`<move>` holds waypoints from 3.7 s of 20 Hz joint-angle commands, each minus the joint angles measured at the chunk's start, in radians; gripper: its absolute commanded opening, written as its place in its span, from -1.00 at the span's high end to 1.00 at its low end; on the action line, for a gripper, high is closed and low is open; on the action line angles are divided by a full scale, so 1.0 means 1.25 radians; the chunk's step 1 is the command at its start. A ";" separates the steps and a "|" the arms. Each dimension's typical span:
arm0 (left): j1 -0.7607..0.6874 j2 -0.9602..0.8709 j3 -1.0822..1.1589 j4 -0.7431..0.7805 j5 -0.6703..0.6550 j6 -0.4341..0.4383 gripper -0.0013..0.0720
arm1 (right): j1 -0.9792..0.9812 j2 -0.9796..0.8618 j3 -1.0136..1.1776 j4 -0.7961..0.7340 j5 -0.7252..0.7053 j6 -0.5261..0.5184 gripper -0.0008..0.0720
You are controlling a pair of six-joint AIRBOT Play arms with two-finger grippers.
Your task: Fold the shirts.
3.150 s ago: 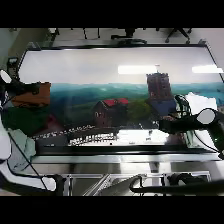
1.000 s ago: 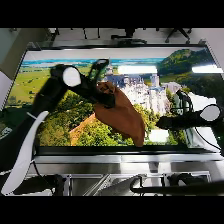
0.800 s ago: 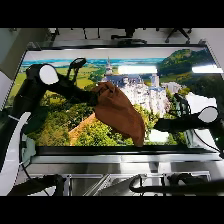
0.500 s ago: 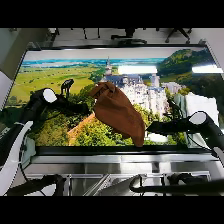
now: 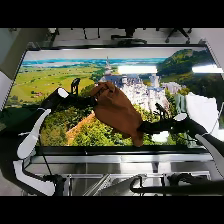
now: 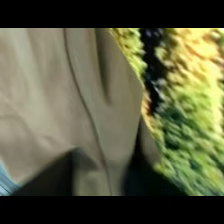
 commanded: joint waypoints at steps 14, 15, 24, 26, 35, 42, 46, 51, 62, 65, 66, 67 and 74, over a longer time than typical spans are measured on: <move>-0.002 0.263 0.273 -0.021 -0.342 0.020 0.93 | -0.135 0.198 0.355 0.183 0.202 -0.081 0.93; -0.012 0.318 0.322 -0.020 -0.360 0.002 0.93 | -0.140 0.219 0.423 0.183 0.223 -0.081 0.93; -0.061 0.642 0.580 0.034 -0.361 -0.065 0.93 | -0.140 0.342 0.848 -0.013 0.252 -0.076 0.93; -0.061 0.670 0.500 0.057 -0.359 -0.070 0.92 | -0.140 0.335 0.840 -0.050 0.292 -0.060 0.93; -0.061 0.390 0.139 0.064 -0.284 -0.038 0.90 | -0.136 0.116 0.498 -0.037 0.286 -0.102 0.93; -0.023 0.027 0.160 0.063 -0.266 -0.010 -0.94 | -0.136 -0.196 0.378 -0.034 0.061 -0.147 0.93; 0.060 -0.027 0.295 0.064 -0.426 -0.022 -0.94 | -0.141 -0.217 0.399 -0.036 0.015 -0.172 0.93; 0.124 0.013 0.250 0.064 -0.515 -0.033 -0.94 | -0.152 -0.145 0.409 -0.067 0.014 -0.171 0.76; 0.115 0.026 0.037 0.063 -0.444 -0.033 -0.94 | -0.143 0.039 0.387 -0.258 0.210 0.044 -0.04; 0.089 0.001 0.037 0.062 -0.335 -0.033 -0.94 | -0.080 0.039 0.273 -0.245 0.217 0.085 -0.05; 0.075 -0.008 0.037 0.062 -0.296 -0.033 -0.94 | -0.045 0.039 0.225 -0.225 0.189 0.087 -0.05; 0.061 -0.014 0.037 0.062 -0.258 -0.033 -0.94 | -0.005 0.038 0.179 -0.197 0.146 0.088 -0.12; 0.027 -0.018 0.077 0.070 -0.184 -0.033 0.91 | 0.176 -0.089 0.094 -0.134 -0.024 0.129 -0.41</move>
